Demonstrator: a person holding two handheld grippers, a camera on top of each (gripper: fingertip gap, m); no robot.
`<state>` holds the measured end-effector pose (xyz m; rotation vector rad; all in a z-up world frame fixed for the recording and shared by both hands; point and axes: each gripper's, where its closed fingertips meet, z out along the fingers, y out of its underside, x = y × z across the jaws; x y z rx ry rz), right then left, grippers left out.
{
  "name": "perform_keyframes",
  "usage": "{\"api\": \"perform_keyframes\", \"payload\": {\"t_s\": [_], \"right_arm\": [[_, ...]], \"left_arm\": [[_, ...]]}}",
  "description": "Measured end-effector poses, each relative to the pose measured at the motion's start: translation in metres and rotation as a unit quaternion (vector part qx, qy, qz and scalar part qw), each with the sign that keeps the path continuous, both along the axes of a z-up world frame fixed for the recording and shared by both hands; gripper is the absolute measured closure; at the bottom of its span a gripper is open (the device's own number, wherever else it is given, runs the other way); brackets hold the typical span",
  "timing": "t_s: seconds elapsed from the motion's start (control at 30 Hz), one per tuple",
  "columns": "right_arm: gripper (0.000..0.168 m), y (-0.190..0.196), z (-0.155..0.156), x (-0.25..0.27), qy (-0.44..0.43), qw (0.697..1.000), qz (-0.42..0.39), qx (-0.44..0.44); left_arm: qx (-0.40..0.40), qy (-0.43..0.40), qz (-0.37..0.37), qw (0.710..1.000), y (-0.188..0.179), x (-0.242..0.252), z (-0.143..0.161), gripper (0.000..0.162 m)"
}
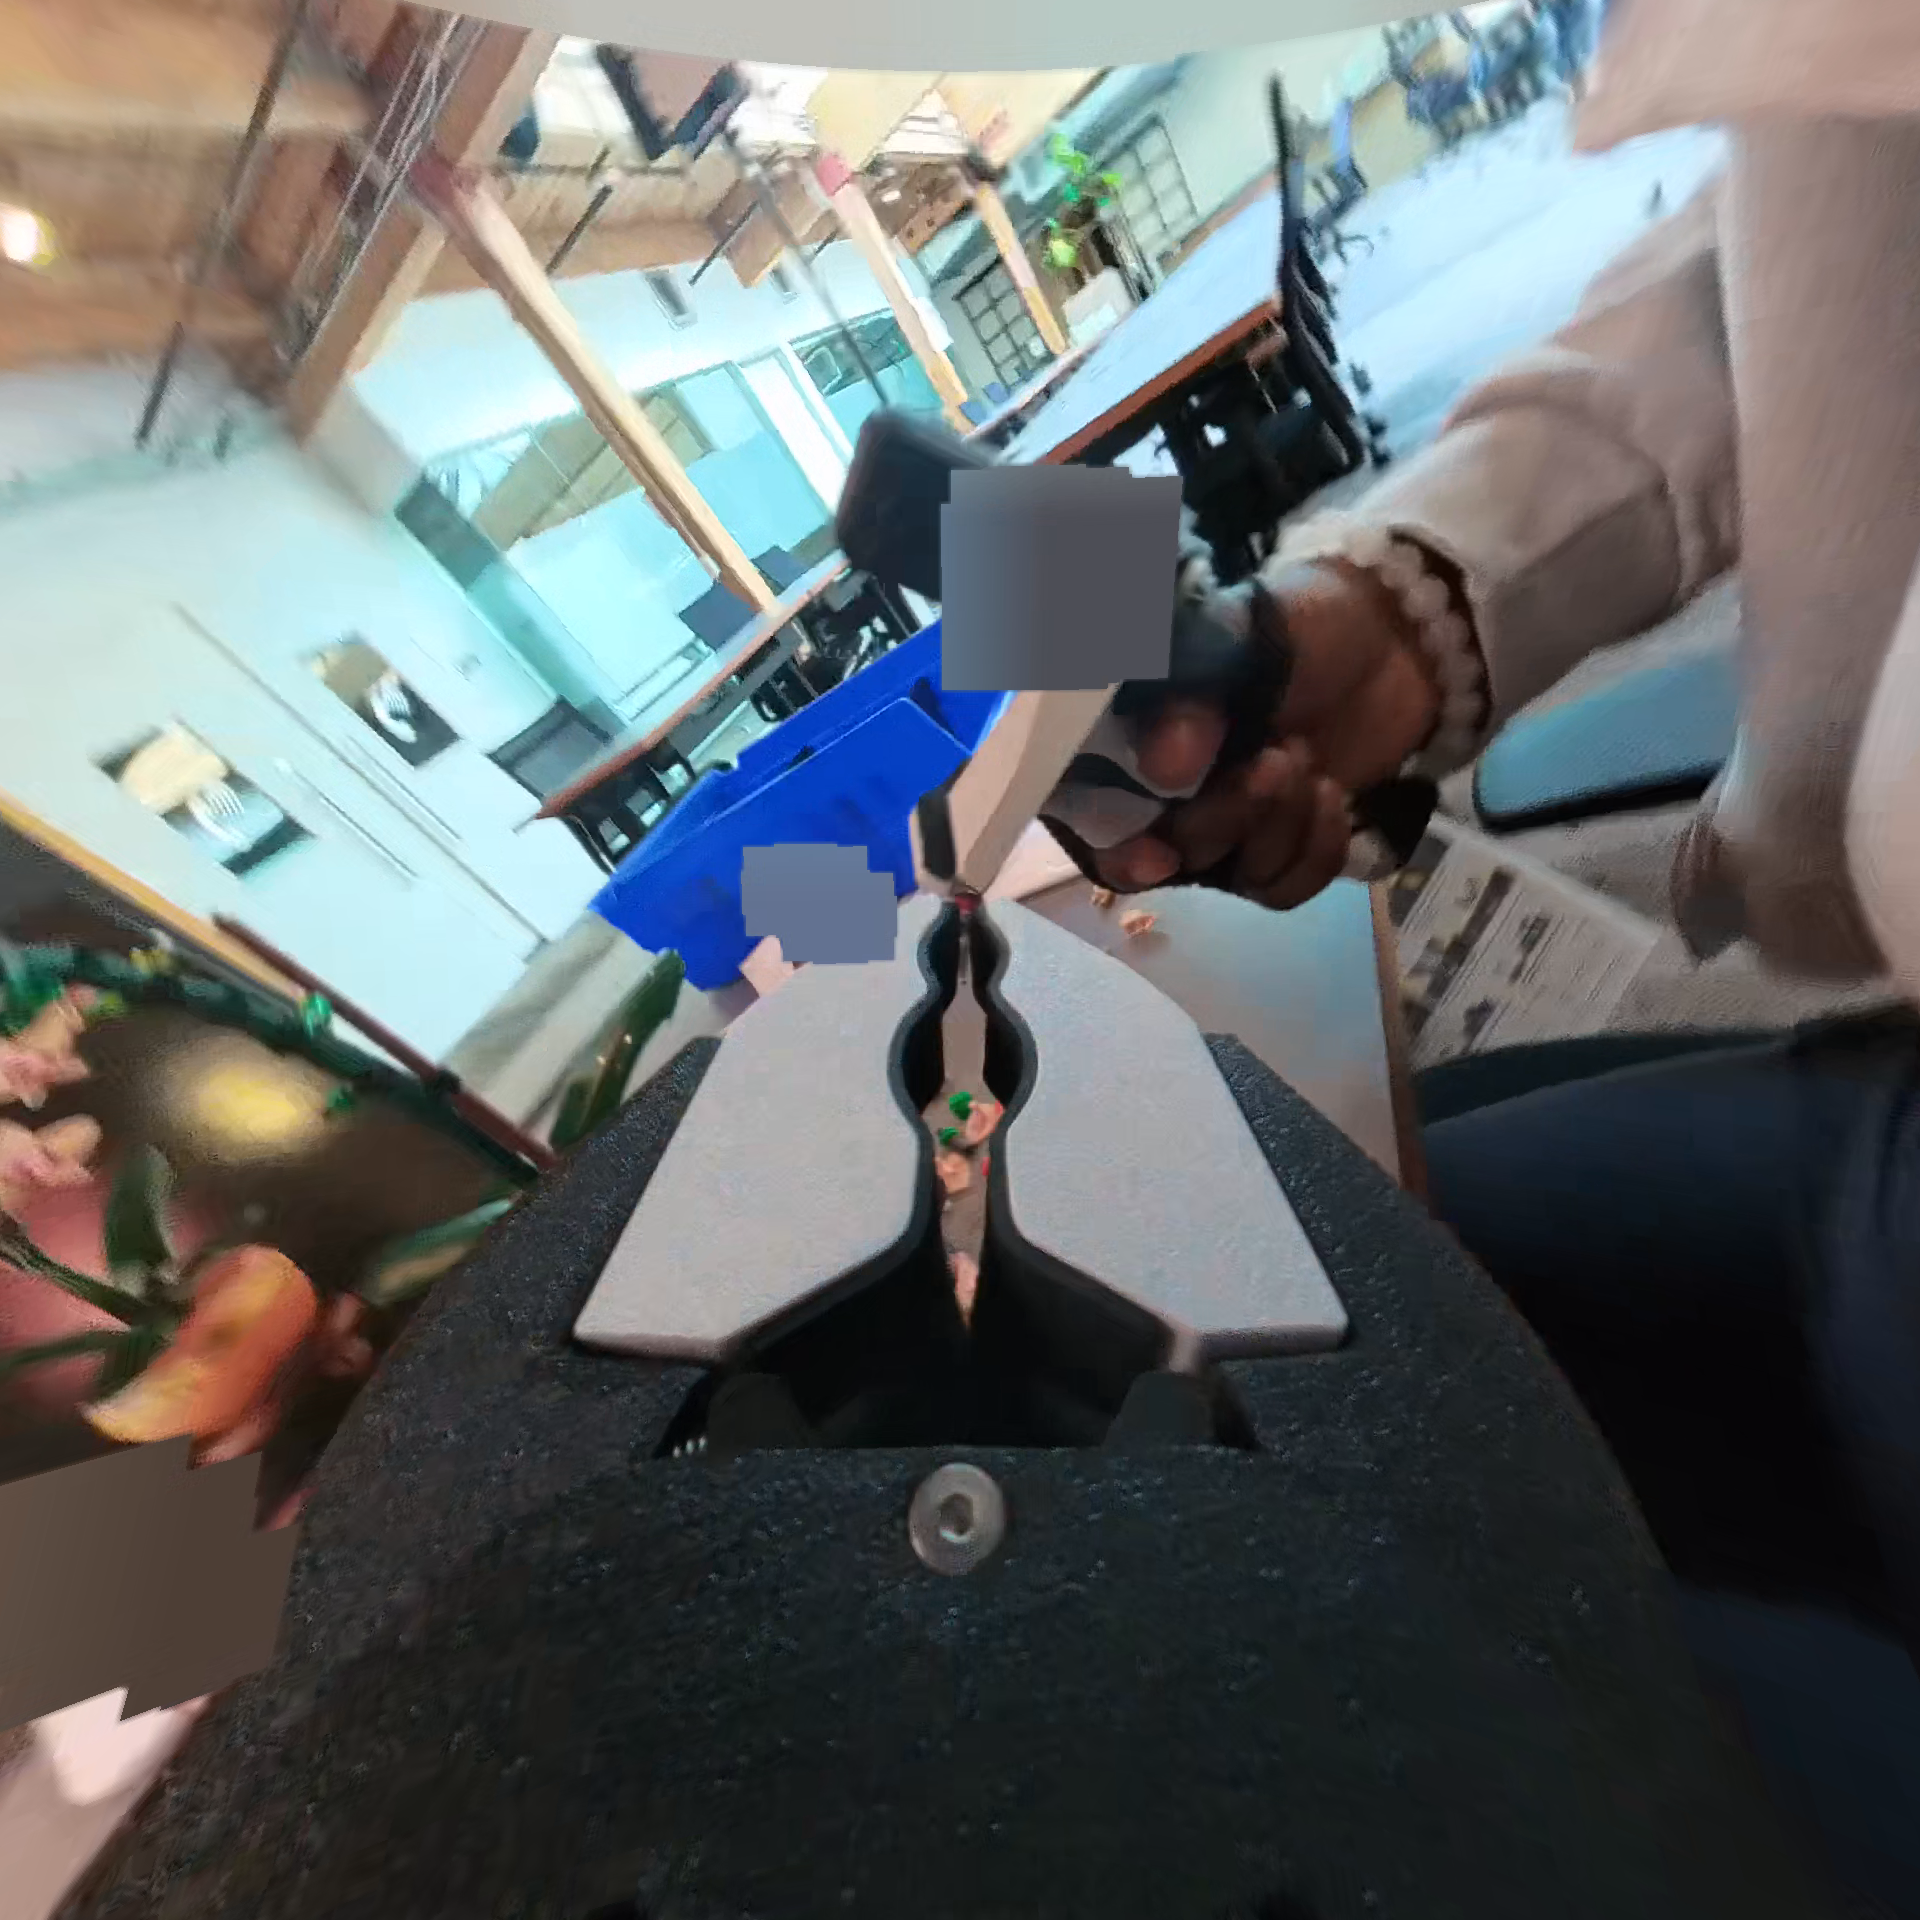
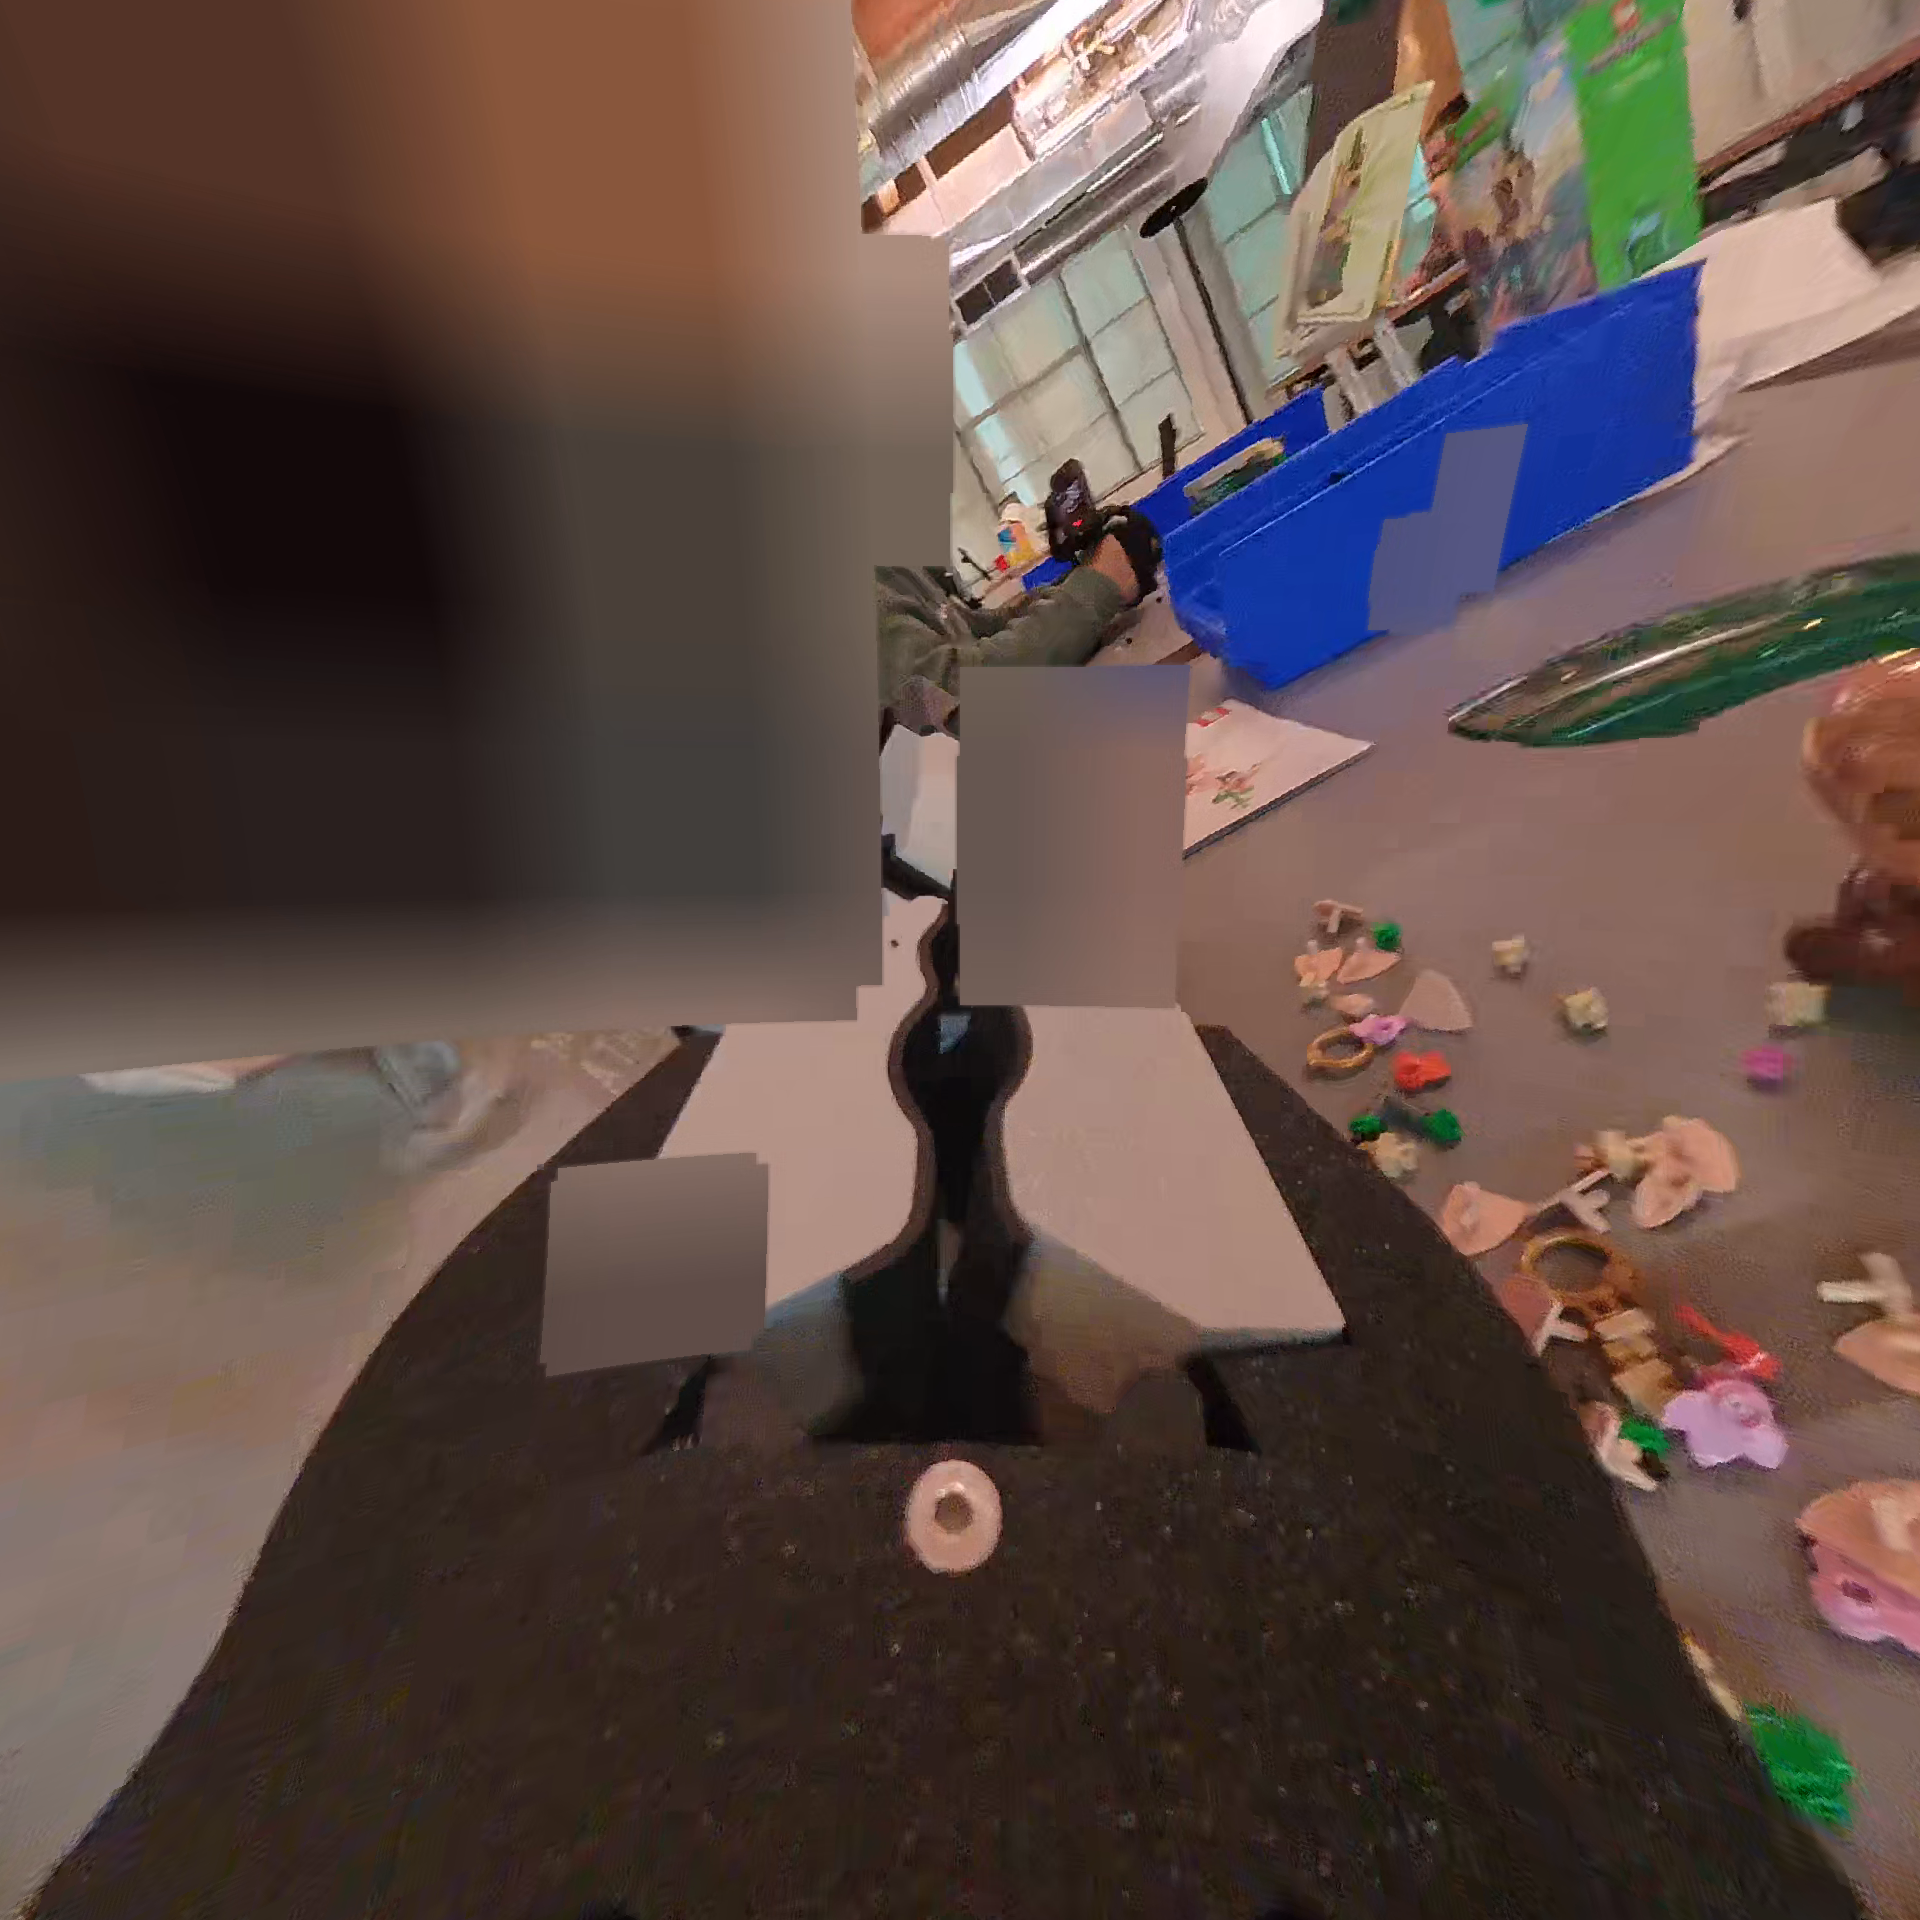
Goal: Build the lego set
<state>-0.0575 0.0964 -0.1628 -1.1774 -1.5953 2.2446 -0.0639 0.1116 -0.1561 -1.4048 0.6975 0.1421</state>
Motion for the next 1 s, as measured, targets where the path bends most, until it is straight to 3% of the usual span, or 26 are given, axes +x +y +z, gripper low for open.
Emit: {"api": "perform_keyframes", "payload": {"t_s": [0.03, 0.13, 0.23, 0.3, 0.37, 0.57, 0.67, 1.0], "right_arm": [[0.168, 0.004, 0.001, 0.0, 0.012, 1.0, -0.013, 0.019], [0.168, 0.013, -0.003, 0.001, 0.008, 0.999, -0.02, 0.047], [0.168, 0.006, -0.007, 0.0, -0.015, 0.999, 0.003, 0.038], [0.154, 0.003, -0.005, -0.003, -0.026, 0.999, 0.006, 0.024], [0.155, 0.008, -0.007, -0.008, -0.031, 0.999, -0.01, 0.035], [0.15, 0.01, -0.024, -0.01, -0.044, 0.987, -0.037, 0.152], [0.155, 0.011, -0.034, -0.011, -0.056, 0.978, -0.064, 0.192], [0.158, 0.019, -0.048, -0.01, -0.083, 0.981, -0.095, 0.147]], "left_arm": [[-0.004, -0.037, -0.005, 0.999, -0.001, -0.004, 0.003, 0.161], [-0.015, -0.075, -0.004, 0.997, -0.005, -0.012, 0.004, 0.161], [-0.012, -0.029, 0.005, 0.999, -0.002, -0.009, -0.002, 0.161], [-0.004, 0.009, 0.011, 1.0, 0.0, -0.007, -0.005, 0.161], [0.003, 0.038, 0.01, 0.999, -0.001, -0.003, -0.005, 0.161], [-0.001, 0.102, 0.05, 0.994, 0.005, -0.007, -0.017, 0.161], [0.001, 0.135, 0.065, 0.989, 0.006, -0.01, -0.027, 0.161], [0.011, 0.187, 0.071, 0.98, 0.011, -0.008, -0.04, 0.161]]}}
